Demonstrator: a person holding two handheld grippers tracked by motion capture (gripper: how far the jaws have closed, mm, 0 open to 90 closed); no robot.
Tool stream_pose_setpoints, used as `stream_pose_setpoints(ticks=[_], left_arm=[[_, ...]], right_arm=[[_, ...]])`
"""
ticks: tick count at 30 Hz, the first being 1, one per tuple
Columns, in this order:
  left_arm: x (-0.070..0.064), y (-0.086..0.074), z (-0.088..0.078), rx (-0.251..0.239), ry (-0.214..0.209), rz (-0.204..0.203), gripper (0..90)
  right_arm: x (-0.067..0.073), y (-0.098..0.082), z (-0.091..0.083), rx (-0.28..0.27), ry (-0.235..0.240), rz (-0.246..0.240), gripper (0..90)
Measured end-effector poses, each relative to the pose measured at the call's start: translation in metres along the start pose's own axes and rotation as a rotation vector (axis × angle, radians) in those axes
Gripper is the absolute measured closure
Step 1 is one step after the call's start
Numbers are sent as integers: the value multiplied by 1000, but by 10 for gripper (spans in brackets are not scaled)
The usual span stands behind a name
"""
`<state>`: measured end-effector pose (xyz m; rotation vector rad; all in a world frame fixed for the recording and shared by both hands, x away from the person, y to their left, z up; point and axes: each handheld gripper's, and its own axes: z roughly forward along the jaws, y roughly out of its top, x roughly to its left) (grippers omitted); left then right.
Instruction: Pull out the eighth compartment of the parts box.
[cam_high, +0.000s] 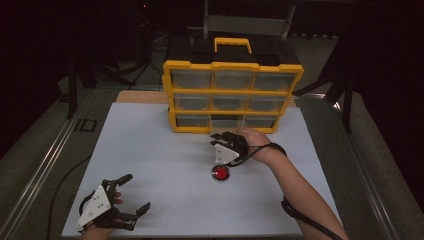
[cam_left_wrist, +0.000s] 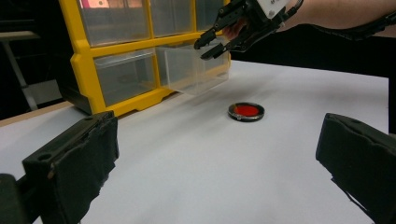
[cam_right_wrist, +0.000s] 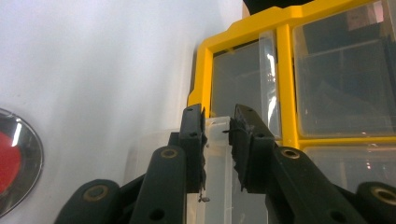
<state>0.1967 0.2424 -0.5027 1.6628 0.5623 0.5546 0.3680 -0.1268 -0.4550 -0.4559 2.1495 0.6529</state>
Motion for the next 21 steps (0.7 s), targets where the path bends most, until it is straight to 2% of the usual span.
stream_pose_setpoints(ticks=[6, 10, 14, 15, 18, 21], left_arm=[[0, 0, 0, 2, 0, 2, 3], [0, 0, 0, 4, 0, 3, 3], [0, 0, 0, 3, 1, 3, 3], [0, 0, 0, 3, 1, 3, 3], [0, 0, 0, 6, 1, 4, 3], [0, 0, 0, 4, 1, 3, 3]], right_arm=[[3, -2, 1, -12, 8, -14, 742], [4, -3, 1, -18, -3, -18, 740], [5, 0, 1, 4, -5, -15, 727], [5, 0, 1, 9, -5, -28, 713], [5, -1, 3, 22, 4, -24, 672], [7, -1, 6, 49, 15, -6, 542]])
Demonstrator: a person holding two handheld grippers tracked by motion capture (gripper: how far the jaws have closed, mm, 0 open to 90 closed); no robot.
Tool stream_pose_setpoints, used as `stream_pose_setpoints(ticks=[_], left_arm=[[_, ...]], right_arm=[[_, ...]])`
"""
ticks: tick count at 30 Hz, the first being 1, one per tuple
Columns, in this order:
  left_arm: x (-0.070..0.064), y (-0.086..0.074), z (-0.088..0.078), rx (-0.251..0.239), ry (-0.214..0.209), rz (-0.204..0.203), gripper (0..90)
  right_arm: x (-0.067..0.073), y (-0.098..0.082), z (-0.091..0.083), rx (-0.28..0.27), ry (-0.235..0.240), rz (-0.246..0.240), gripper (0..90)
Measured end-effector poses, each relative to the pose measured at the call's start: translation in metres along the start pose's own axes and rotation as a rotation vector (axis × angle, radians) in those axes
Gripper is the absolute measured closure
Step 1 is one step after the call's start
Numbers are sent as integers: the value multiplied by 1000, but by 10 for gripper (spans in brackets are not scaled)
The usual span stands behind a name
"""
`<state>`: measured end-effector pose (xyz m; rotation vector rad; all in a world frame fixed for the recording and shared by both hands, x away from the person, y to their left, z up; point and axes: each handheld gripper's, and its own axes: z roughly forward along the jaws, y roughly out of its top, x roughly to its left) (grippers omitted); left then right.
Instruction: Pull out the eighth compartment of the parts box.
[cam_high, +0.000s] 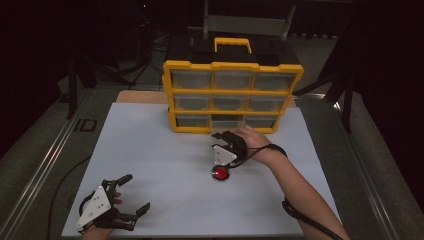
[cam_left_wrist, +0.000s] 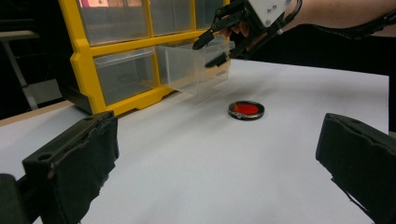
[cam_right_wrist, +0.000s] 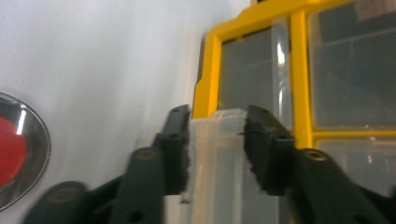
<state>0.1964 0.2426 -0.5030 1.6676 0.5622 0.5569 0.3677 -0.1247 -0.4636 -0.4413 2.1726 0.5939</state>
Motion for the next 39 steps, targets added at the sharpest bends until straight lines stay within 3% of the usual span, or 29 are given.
stream_pose_setpoints(ticks=[3, 4, 7, 14, 21, 22, 25, 27, 35, 39], left_arm=[[0, 0, 0, 0, 0, -1, 3], [0, 0, 0, 1, 0, 0, 3], [0, 0, -1, 2, 0, 2, 3], [0, 0, -1, 1, 1, 2, 3], [0, 0, -1, 1, -1, 4, 3], [0, 0, -1, 1, -1, 4, 3], [0, 0, -1, 0, 0, 3, 3], [0, 0, -1, 0, 0, 6, 3], [-1, 1, 0, 0, 0, 6, 3], [0, 1, 0, 0, 1, 6, 3]], right_arm=[[5, 3, 4, 43, -10, 48, 292], [6, 4, 5, 63, 8, 59, 205], [9, 7, 7, 75, 8, 91, 99], [2, 11, 4, 77, 3, 187, 82], [-18, 12, -12, 32, -10, 403, 82], [-18, 12, -12, 32, -10, 403, 82], [-30, 10, -24, -34, -36, 575, 83], [-35, 8, -29, -71, -44, 650, 84], [-43, 1, -49, -182, -41, 852, 84], [-43, -3, -60, -230, -49, 913, 84]])
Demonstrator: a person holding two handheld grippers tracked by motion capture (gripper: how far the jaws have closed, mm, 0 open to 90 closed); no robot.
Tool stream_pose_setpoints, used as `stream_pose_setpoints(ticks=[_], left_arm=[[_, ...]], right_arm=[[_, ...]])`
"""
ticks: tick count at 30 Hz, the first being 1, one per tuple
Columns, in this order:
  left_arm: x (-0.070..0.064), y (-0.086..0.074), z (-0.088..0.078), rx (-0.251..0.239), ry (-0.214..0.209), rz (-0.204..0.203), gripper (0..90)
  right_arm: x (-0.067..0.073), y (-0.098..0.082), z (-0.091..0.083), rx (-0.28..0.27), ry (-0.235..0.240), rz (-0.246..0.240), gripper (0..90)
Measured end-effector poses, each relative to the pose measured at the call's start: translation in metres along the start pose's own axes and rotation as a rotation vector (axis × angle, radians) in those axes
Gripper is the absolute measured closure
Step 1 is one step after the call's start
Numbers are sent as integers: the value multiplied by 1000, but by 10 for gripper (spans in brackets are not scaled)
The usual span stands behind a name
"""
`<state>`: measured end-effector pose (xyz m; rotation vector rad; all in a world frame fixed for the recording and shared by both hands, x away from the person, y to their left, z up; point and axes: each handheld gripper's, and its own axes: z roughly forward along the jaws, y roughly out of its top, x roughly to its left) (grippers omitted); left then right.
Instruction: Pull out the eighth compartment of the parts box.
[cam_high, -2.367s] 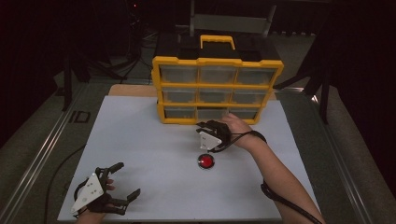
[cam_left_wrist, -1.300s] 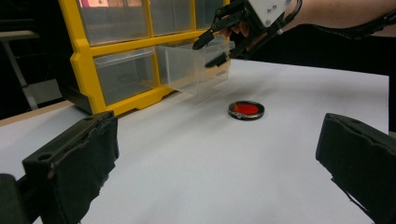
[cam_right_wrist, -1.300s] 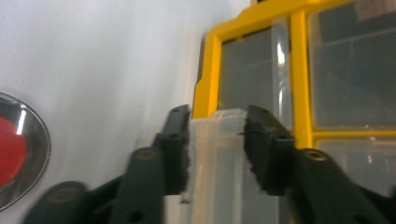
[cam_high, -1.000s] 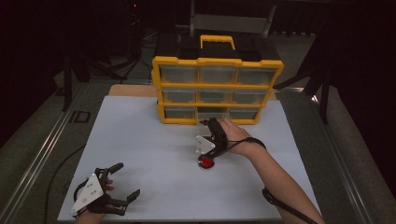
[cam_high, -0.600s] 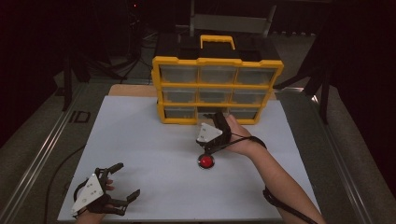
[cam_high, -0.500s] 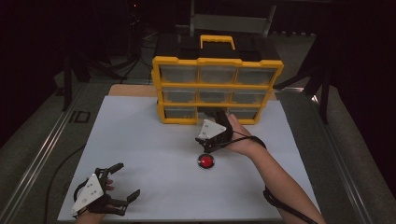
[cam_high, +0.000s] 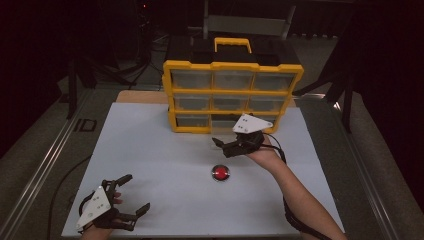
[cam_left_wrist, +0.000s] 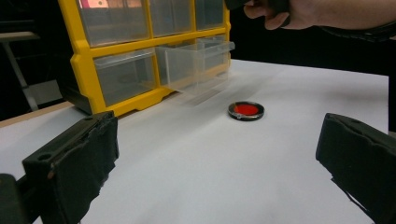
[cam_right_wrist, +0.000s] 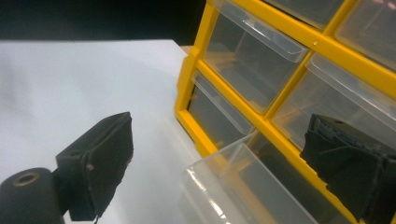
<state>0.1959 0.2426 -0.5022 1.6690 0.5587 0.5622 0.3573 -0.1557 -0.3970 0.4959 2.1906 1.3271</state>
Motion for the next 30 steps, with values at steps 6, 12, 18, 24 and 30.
stream_pose_setpoints(ticks=[6, 12, 18, 24, 30], left_arm=[[0, 0, 1, 1, -1, 0, 3], [-1, 0, 1, -3, 0, -2, 3], [-1, 1, 1, -1, -2, 0, 3], [-1, 1, 2, 0, 0, 0, 3], [-2, 1, 2, 1, 1, 3, 3]], right_arm=[[-1, -5, -15, -27, -16, 50, 83], [1, -14, -32, -63, -34, 82, 83], [7, -25, -48, -91, -44, 118, 84], [12, -36, -65, -100, -73, 129, 84], [17, -44, -79, -104, -91, 132, 84]])
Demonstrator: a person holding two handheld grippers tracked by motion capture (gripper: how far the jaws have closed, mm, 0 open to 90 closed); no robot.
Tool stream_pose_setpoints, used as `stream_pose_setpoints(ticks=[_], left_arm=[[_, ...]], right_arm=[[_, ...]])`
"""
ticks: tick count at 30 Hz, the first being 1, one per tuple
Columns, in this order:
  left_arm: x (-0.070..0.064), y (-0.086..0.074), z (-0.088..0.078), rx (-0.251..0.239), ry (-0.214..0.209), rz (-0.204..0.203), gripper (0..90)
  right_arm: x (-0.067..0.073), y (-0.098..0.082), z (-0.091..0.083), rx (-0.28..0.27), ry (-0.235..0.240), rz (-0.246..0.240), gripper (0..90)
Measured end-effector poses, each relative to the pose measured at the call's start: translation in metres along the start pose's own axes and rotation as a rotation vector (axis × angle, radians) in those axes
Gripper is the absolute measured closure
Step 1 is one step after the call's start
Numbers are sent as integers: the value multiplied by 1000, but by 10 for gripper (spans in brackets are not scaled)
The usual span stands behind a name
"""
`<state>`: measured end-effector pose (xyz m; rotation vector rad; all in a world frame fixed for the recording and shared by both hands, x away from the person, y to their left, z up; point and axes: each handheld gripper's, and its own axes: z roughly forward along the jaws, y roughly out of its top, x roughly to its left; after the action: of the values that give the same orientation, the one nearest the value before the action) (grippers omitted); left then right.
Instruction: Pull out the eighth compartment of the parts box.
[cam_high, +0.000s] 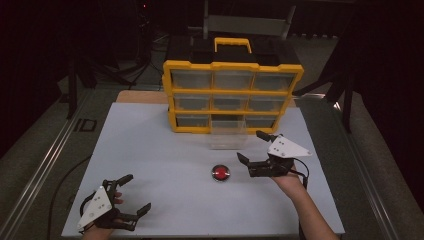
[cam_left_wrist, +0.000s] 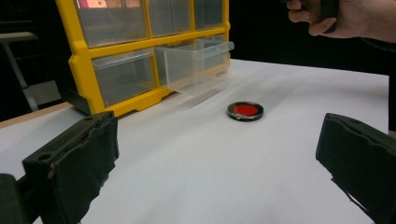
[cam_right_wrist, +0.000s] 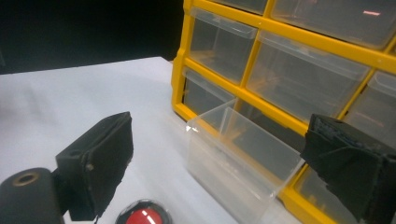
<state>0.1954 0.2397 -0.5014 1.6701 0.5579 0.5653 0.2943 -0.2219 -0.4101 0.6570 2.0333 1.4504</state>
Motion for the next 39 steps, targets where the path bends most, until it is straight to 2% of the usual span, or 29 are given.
stream_pose_setpoints(ticks=[12, 19, 29, 32, 34, 38, 39], left_arm=[[0, 1, -1, 1, 2, 4, 3], [0, 0, 0, 3, 3, 2, 3], [0, 0, 0, 2, 4, 1, 3], [0, 0, 0, 5, 6, 1, 3], [0, 0, 0, 2, 6, 1, 3], [0, 0, -1, 3, 7, 2, 3], [0, 0, 0, 3, 7, 0, 3]], right_arm=[[1, -23, -26, -19, -37, 22, 83], [6, -37, -40, -21, -60, 11, 98], [6, -59, -57, -7, -121, 60, 98], [7, -65, -59, -1, -109, 60, 98], [7, -71, -60, -17, -93, 82, 127], [5, -81, -61, 16, -94, 62, 137], [5, -83, -61, 27, -81, 71, 137]])
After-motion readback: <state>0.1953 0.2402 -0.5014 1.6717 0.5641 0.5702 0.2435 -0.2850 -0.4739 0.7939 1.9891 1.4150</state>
